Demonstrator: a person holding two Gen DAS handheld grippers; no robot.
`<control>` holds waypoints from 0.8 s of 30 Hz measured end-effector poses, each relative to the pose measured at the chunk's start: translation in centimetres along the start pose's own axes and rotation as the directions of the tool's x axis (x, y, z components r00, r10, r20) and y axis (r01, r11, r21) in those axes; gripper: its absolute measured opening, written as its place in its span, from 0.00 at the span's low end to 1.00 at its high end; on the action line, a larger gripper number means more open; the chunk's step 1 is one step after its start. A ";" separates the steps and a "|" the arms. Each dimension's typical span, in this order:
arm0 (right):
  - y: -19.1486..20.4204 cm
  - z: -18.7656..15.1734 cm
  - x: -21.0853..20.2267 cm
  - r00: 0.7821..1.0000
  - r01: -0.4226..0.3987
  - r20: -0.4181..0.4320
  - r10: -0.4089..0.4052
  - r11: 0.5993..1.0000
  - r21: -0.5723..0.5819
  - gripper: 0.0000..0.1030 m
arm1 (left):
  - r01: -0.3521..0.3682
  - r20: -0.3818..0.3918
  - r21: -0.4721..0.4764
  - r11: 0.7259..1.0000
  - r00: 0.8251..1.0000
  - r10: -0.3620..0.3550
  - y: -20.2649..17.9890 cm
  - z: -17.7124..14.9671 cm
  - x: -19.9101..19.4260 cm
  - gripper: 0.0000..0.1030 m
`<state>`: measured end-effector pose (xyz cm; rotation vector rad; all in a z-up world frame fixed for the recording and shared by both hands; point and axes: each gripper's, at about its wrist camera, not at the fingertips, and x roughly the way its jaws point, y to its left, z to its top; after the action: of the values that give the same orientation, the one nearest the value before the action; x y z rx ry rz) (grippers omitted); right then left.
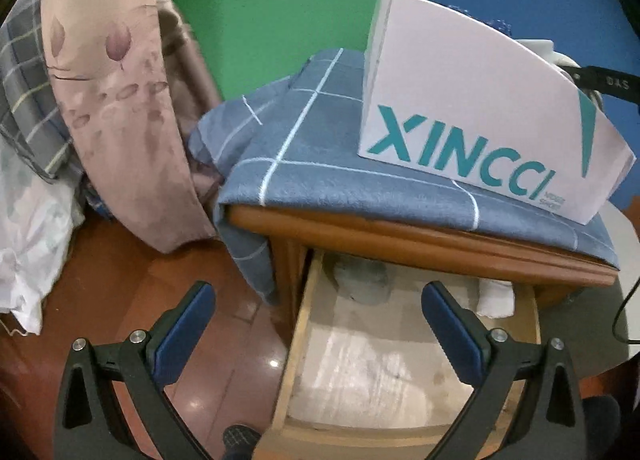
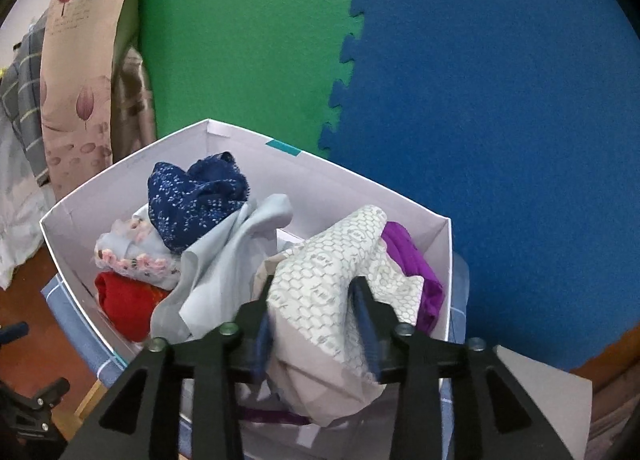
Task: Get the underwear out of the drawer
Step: 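Lower the hexagon-print cloth into the white box and open the right tool, then move the open right tool down into the drawer toward the white sock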
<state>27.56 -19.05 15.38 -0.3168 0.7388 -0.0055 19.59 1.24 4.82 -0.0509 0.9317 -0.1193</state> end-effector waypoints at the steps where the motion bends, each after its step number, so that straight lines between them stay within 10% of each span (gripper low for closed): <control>1: 0.3 0.2 0.1 1.000 0.014 -0.003 -0.014 1.000 -0.006 0.51 | -0.007 -0.009 0.002 1.000 1.000 0.007 0.0 0.0 0.1 0.99; 16: 2.3 0.8 -6.9 0.992 0.070 0.111 -0.060 0.994 -0.080 0.63 | -0.027 -0.033 0.000 1.000 0.999 0.027 -0.2 -0.1 0.6 0.99; 24: 5.7 -4.1 -12.9 0.985 0.078 0.167 -0.042 0.973 -0.218 0.64 | -0.041 -0.036 -0.016 0.999 0.999 0.040 0.2 -0.2 0.7 0.99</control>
<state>14.64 -13.27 19.46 -0.5493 0.5691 0.0462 19.91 1.37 4.13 -0.0451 0.9692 -0.0754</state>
